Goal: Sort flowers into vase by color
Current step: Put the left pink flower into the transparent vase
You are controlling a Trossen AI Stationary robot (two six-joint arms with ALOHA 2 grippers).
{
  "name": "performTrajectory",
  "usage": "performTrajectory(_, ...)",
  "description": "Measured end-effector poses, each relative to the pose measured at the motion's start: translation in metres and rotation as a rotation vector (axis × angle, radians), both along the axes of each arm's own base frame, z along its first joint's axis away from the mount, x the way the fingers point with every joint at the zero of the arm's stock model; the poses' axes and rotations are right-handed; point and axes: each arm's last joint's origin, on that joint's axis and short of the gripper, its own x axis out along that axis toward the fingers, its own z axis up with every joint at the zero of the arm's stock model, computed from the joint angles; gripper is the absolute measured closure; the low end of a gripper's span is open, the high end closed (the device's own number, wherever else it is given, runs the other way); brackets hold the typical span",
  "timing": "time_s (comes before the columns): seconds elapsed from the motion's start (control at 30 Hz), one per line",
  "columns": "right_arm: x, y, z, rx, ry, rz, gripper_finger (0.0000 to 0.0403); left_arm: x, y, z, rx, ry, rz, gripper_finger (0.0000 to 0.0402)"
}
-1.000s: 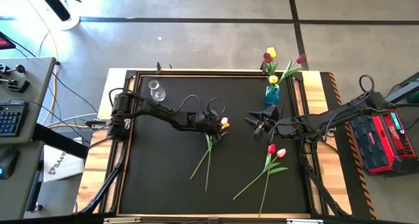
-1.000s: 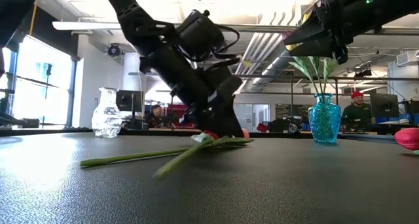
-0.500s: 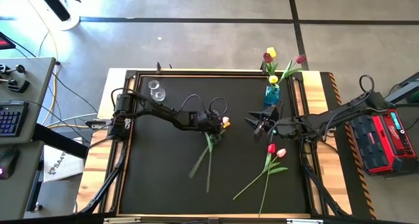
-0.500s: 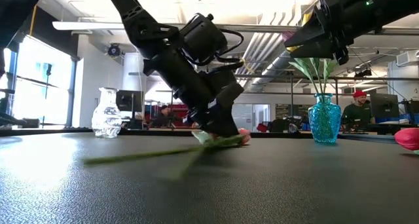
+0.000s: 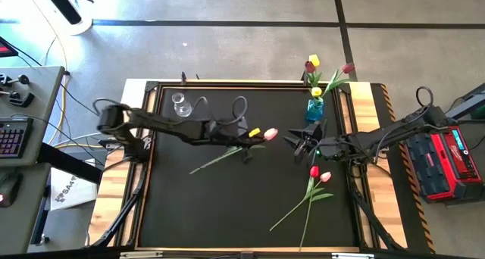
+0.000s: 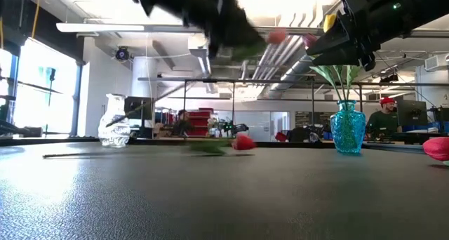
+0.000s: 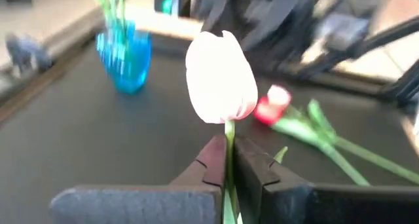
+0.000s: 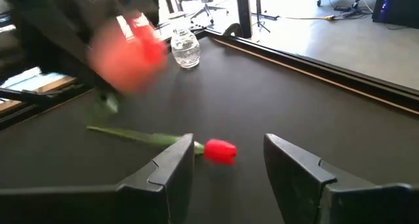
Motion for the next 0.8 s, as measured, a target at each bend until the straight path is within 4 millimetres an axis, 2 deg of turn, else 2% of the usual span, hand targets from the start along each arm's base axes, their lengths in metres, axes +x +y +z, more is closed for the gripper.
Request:
performTrajectory(0.2,0.000,0.000,0.000,0.004,0.000,-0.001,0.0231,-0.025,-0.022,0.049,0.118,-0.251,-0.015,0.0400)
performTrajectory(0.4,0.000,0.000,-0.001,0.022,0.001,0.001,0.0231,-0.065,-0.028,0.071,0.330,-0.316,0.167,0.0401)
performTrajectory(0.57,-0.001,0.000,-0.003,0.030,0.014,-0.003,0.0231,-0.102,-0.013,0.066,0.387,-0.405,0.239,0.0401)
performTrajectory(0.7,-0.001,0.000,-0.003,0.036,0.017,-0.005,0.0231,-0.131,0.010,0.053,0.459,-0.465,0.335,0.0401)
performTrajectory(0.8,-0.002,0.000,-0.004,0.033,0.023,-0.007,0.0231,-0.151,0.029,0.055,0.544,-0.523,0.435,0.0401)
